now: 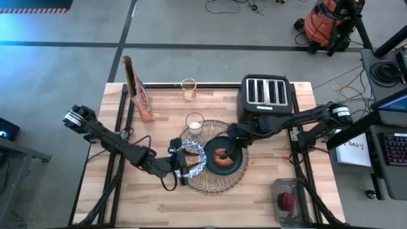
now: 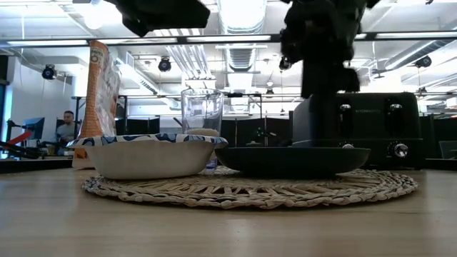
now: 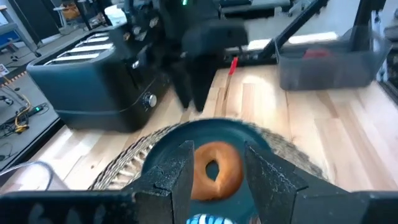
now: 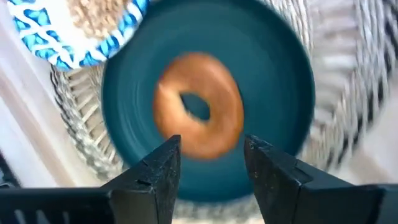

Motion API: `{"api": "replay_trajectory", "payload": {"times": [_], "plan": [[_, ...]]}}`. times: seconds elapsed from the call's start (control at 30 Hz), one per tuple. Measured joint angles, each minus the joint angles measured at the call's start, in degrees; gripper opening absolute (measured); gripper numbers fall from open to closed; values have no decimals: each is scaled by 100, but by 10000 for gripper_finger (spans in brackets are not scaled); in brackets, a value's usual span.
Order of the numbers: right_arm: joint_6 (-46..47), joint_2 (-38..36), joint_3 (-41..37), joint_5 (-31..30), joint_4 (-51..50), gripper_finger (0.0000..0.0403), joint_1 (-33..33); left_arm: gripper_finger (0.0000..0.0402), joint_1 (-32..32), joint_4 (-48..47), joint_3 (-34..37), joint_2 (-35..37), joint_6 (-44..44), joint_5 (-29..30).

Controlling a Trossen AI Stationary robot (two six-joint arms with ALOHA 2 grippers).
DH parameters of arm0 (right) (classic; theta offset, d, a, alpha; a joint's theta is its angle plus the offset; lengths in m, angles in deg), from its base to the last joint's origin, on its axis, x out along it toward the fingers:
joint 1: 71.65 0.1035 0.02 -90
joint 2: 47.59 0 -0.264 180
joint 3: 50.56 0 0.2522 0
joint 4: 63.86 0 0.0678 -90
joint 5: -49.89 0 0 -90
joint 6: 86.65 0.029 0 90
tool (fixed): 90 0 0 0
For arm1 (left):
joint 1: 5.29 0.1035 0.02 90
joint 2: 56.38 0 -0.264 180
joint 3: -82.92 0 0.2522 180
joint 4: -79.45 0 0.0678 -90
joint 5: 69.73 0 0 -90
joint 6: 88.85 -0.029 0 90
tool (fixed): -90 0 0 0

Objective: Arrange a breakfast setting
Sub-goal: Put the red apple on the brown placemat to the right of the cup of milk

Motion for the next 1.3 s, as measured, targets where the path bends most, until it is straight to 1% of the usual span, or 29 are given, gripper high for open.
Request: {"api": "replay_trajectory", "payload": {"times": [0.13,0.3,0.47,0.63,0.83,0.97,1.0,1.1,1.3], "plan": [[869,0,335,154,-1076,156,368,123,-5,-502,0,193,124,-23],[2270,0,562,346,-1902,153,1159,123,-5,-828,0,257,162,-35],[4008,0,597,552,-2004,166,2096,123,-2,-854,0,307,18,-40],[5760,0,595,1053,-1997,196,3015,123,-2,-846,0,392,-218,-105],[7970,0,591,1082,-1987,227,3982,123,-2,-847,0,461,-444,-110],[9173,0,565,1083,-1986,243,4557,123,2,-845,0,544,-678,-113],[9409,0,555,1090,-1985,245,4690,123,2,-844,0,550,-708,-126],[9557,44,513,1328,-1968,253,4915,123,4,-850,0,553,-751,-282],[9537,187,170,1377,-1945,260,4937,123,3,-855,0,505,-752,-458]]}}
